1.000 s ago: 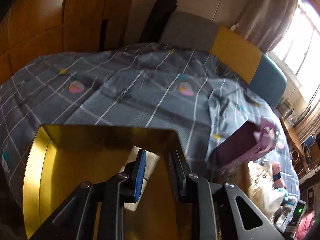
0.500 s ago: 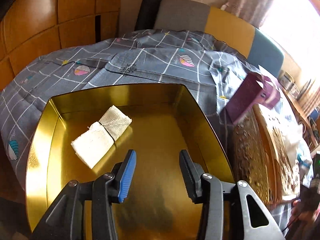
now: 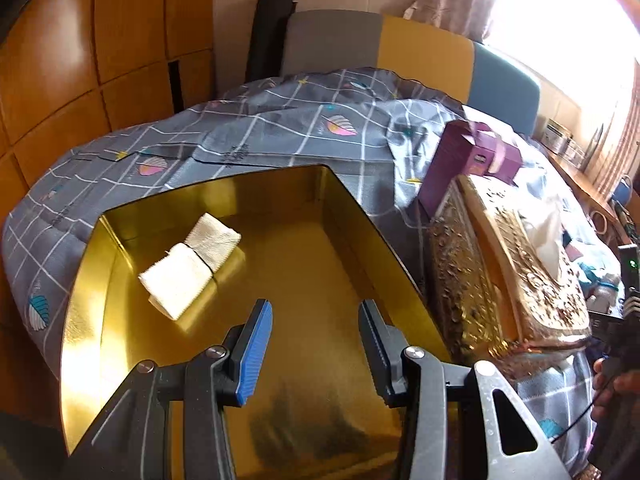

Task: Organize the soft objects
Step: 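Grasp the white sponge block with the right tool, then carry the white block into the gold tray and open the right tool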

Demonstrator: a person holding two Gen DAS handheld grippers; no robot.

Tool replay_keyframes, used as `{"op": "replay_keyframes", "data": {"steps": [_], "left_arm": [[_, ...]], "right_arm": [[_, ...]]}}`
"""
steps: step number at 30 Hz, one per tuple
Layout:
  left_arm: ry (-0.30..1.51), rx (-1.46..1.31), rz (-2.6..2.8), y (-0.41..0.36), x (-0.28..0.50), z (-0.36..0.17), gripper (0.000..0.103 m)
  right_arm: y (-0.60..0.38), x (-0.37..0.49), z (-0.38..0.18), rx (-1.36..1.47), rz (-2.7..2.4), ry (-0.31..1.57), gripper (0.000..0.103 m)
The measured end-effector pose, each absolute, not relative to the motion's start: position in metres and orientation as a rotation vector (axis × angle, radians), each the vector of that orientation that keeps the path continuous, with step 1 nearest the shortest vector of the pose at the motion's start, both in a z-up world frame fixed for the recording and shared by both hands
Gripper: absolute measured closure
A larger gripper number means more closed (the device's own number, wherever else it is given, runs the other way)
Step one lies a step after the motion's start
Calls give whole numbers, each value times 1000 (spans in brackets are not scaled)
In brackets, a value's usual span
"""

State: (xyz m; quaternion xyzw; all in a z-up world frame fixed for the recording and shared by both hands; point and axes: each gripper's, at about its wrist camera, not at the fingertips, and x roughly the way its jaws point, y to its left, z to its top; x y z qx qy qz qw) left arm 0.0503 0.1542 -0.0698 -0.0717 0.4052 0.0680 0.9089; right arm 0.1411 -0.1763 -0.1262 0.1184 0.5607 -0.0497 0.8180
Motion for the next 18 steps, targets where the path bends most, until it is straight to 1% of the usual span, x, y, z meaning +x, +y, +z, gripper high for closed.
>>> {"op": "replay_keyframes", "data": {"steps": [3,6,7,10,12,14,16,18], "left_arm": [[825,-139,127,150,47,-69,58],[815,-148,109,148,44,-69,58],[813,-146,104,148,43,-69,58],[810,-154,89,148,42,-69,53],[805,-163,82,150,41,-69,47],[808,-173,62,151,42,-69,44],[809,-180,57,152,42,-69,43],[806,-180,46,153,41,-68,41]], "right_arm": [[-171,140,-124,188,-109,1194,37],[-172,138,-119,172,-103,1174,42],[-173,136,-117,173,-93,1171,42],[-178,134,-110,174,-76,1163,43],[-185,134,-100,196,-58,1151,43],[-189,139,-85,189,-50,1127,43],[-190,151,-70,158,-53,1104,43],[-191,166,-54,118,-64,1079,43]]}}
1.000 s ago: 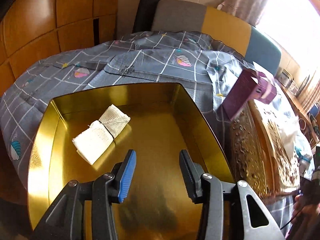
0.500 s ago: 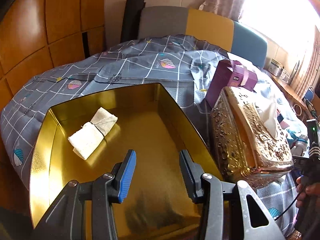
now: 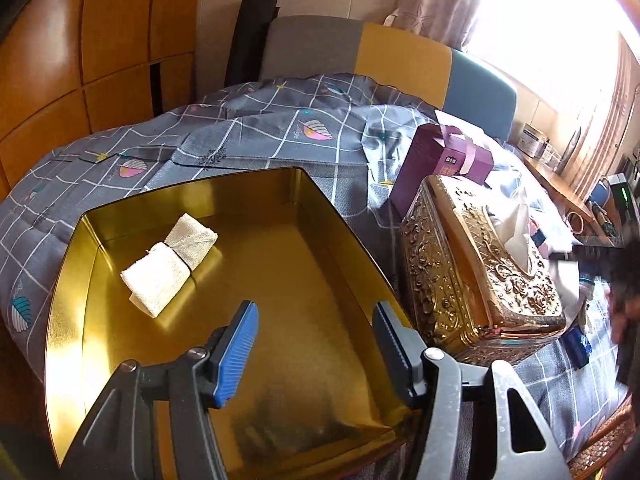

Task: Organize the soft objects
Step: 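Carry the white block into the gold tray and open the right tool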

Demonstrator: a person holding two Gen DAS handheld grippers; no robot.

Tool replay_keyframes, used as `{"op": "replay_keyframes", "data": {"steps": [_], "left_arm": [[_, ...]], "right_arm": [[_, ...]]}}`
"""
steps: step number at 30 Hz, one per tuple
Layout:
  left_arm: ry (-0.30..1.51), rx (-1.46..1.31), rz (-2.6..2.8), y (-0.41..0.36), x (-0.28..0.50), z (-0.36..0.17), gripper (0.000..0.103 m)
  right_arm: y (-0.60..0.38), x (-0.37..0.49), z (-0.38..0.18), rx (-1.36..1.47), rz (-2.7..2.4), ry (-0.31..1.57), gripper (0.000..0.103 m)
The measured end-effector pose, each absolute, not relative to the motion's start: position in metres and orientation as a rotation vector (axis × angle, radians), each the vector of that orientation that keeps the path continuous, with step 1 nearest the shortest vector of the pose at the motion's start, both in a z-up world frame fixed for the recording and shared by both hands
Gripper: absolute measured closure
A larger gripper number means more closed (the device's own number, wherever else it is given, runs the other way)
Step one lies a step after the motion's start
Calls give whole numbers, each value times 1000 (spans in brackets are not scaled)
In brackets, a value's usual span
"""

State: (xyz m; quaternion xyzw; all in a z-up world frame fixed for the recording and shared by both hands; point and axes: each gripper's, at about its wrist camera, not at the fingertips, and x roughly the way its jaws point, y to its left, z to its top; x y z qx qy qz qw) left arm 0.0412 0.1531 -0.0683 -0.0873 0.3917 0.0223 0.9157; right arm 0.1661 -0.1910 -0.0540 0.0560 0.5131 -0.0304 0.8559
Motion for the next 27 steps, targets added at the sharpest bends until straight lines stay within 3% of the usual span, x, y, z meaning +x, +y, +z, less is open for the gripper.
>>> {"op": "replay_keyframes", "data": {"steps": [6,9,16,27], "left_arm": [[802,-187,47,161,39,-66,35],[793,-182,63,167,38,-65,24],[753,-195,131,190,30,-60,22],[719,-241,228,227,14,-54,22]], "right_arm": [[-187,234,-10,70,-59,1024,43],[-167,258,17,80,4,966,43],[-60,261,62,22,354,877,41],[101,181,6,-234,782,1042,39]]}}
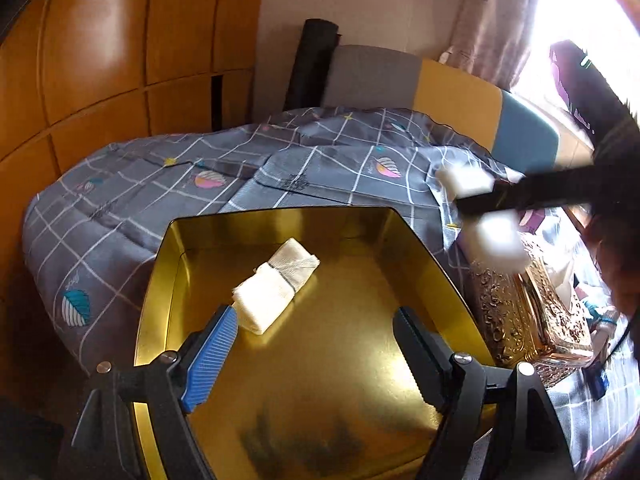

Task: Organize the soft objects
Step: 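Carry the white block into the gold tray and open the right tool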

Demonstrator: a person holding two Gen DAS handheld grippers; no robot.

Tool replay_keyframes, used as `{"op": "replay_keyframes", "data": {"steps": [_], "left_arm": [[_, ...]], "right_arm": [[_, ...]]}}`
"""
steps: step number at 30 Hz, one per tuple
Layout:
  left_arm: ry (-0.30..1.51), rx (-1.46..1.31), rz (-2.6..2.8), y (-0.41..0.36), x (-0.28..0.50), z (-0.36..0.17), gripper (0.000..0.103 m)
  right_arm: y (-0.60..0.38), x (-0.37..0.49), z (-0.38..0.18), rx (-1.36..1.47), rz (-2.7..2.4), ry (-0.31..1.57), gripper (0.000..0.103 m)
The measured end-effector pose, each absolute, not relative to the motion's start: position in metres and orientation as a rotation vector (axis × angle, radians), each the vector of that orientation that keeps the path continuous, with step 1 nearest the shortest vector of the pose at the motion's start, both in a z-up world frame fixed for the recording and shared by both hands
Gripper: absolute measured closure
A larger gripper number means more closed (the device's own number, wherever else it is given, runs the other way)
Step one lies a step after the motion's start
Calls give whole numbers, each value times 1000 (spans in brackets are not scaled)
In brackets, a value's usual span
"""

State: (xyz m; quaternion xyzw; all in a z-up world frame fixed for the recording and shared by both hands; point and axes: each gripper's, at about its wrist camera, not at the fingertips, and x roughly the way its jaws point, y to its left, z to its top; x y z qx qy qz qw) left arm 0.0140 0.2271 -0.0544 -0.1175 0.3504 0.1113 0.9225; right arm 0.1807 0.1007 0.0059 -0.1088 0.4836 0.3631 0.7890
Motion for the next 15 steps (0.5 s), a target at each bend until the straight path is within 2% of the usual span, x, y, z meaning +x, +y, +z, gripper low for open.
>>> {"op": "replay_keyframes", "data": {"steps": [7,10,12,15], "left_arm": [[727,-283,209,235,8,-58,22],[732,-260,224,234,9,-59,22],[727,-275,217,235,9,-60,22],[736,-276,214,234,9,-61,22]], "right_arm": [[156,173,-52,-368,733,1091,34],[161,172,-59,-376,707,1061,25],[161,169,-58,-365,711,1037,13],[153,171,-53,-349,702,1005,5]]}}
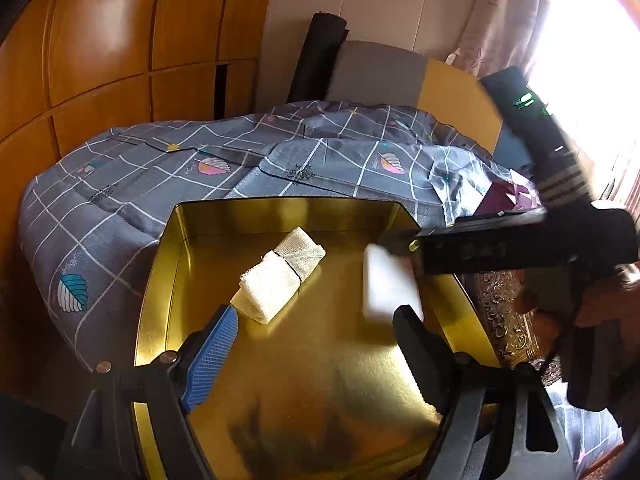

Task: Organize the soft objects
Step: 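Carry the white block into the gold tray and open the right tool, then move both tools back toward the plush toys and sock doll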

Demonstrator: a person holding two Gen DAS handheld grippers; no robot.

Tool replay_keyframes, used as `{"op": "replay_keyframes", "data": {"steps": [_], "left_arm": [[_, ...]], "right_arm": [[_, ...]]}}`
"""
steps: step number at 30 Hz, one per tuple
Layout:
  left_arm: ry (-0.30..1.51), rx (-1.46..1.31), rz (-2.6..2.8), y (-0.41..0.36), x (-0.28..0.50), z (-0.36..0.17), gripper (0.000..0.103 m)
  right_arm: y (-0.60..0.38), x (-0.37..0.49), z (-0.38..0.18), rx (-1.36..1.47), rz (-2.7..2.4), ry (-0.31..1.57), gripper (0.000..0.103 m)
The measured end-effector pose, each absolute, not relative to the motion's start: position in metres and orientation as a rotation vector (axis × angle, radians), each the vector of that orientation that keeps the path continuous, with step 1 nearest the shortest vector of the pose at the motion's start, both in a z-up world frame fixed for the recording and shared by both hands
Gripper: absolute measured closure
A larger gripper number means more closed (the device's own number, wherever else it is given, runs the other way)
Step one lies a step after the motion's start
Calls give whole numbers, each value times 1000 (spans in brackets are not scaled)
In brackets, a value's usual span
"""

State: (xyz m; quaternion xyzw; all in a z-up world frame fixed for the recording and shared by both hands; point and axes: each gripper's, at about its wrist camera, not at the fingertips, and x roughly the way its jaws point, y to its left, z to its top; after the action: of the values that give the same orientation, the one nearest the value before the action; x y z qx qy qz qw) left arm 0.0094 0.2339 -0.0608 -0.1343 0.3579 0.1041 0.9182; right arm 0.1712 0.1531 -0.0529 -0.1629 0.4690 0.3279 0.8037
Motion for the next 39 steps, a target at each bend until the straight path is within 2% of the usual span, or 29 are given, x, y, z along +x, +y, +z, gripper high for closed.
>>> {"op": "replay_keyframes", "data": {"steps": [10,16,18,26,39], "left_arm": [[704,-228,214,219,6,-50,19],[682,-192,207,207,3,-41,13],[680,-182,198,204,2,-39,8],[673,-142,153,182,1,-32,8],[696,-76,94,153,-1,-32,8]], "right_arm": [[105,142,-11,-296,604,790,0],[64,119,9,-251,507,658,0],[49,116,13,-229,481,647,0],[-13,105,23,-132,373,603,0],[-90,100,12,-43,237,634,0]]}}
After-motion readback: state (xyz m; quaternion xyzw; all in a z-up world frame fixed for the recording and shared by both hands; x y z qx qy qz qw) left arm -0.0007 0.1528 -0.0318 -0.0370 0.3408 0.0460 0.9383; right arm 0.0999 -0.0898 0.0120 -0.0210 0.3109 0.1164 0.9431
